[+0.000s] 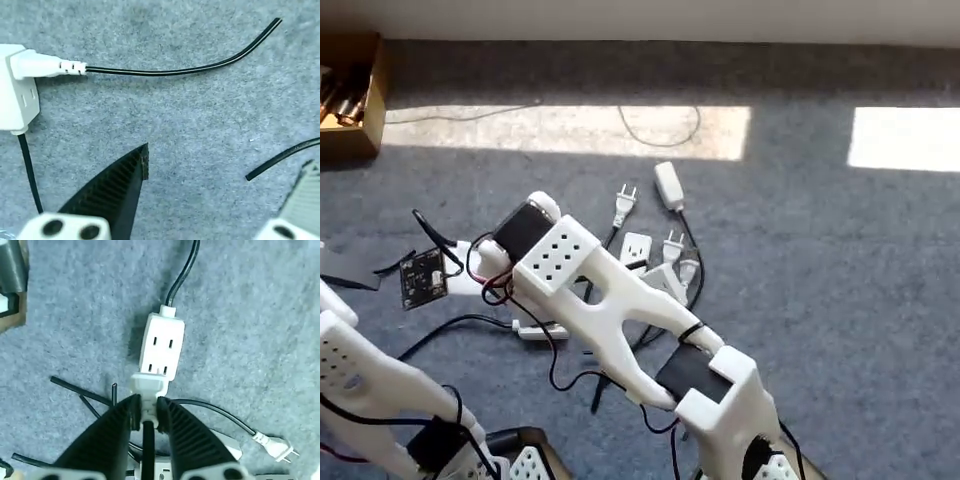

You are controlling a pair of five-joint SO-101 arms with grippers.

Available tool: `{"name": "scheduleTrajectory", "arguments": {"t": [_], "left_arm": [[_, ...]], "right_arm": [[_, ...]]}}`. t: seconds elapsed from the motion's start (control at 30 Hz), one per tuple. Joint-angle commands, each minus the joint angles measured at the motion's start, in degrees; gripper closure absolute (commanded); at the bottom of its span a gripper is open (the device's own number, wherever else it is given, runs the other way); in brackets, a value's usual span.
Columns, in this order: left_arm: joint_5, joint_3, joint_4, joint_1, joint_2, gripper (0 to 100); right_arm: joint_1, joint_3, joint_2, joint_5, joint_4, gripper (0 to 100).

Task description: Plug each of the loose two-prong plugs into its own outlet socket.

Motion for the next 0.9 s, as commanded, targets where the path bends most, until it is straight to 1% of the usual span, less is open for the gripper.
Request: {"name": "scheduleTrajectory", "arguments": {"t": [0.0,0.13,0.27,0.73,0.87], "left_arm": [[-0.44,-2.24,0.53,-0.84,-0.4,57],[-0.44,-2.24,0.53,-1.27,-0.31,57],[-0.44,-2.24,0.53,-1.27,-0.31,57],[-0.44,-2.24,0.53,-1.36,-0.31,57],[-0.44,-2.24,0.53,-1.36,-0.31,57]], "right_arm": [[1.89,-0.57,0.48,-0.26,-0.66,99.2],[4.0,-0.57,1.54,-0.09,-0.66,99.2],[4.35,-0.31,1.63,-0.44,-2.15,99.2],[2.68,0.04,1.71,-0.7,-2.68,99.2],[2.68,0.13,1.71,-2.55,-4.35,99.2]]}}
